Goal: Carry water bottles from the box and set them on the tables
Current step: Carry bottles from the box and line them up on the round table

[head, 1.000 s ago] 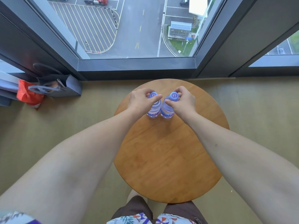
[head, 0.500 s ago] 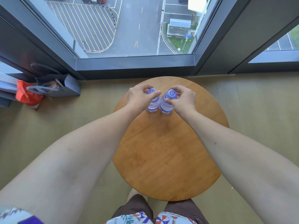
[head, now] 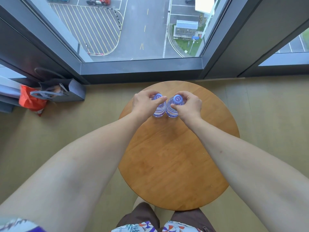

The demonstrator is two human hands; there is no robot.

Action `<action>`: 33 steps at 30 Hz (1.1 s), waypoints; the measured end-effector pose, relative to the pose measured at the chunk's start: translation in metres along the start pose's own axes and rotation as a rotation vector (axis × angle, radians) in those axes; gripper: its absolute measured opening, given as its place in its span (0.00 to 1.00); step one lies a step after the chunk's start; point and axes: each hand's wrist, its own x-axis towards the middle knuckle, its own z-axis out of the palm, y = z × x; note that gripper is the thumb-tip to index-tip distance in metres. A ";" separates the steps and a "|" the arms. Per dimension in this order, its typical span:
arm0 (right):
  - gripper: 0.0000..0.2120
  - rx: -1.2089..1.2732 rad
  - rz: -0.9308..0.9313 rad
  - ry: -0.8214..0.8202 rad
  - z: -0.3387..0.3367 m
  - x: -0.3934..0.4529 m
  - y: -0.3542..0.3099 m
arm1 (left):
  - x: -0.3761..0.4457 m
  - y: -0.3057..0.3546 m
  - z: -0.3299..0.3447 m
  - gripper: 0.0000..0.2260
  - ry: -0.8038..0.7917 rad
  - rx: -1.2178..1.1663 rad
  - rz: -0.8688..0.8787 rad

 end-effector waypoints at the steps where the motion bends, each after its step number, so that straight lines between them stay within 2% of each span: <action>1: 0.18 0.003 0.008 0.002 0.000 0.000 0.000 | 0.000 0.000 -0.001 0.17 -0.005 0.008 0.004; 14: 0.17 -0.025 -0.003 -0.047 0.008 -0.014 -0.007 | -0.007 -0.011 -0.013 0.17 -0.007 0.073 -0.014; 17: 0.23 -0.090 -0.027 -0.083 0.007 -0.013 -0.010 | -0.008 -0.009 -0.012 0.18 -0.015 0.079 -0.009; 21: 0.35 -0.158 -0.028 -0.130 0.001 -0.015 -0.018 | -0.013 -0.005 -0.016 0.30 -0.090 0.110 -0.002; 27: 0.36 -0.241 -0.016 -0.091 -0.034 -0.030 -0.042 | -0.024 0.023 -0.044 0.33 -0.146 0.215 0.039; 33: 0.38 -0.281 -0.103 -0.123 -0.086 -0.049 -0.085 | -0.056 0.072 -0.081 0.33 -0.043 0.257 0.082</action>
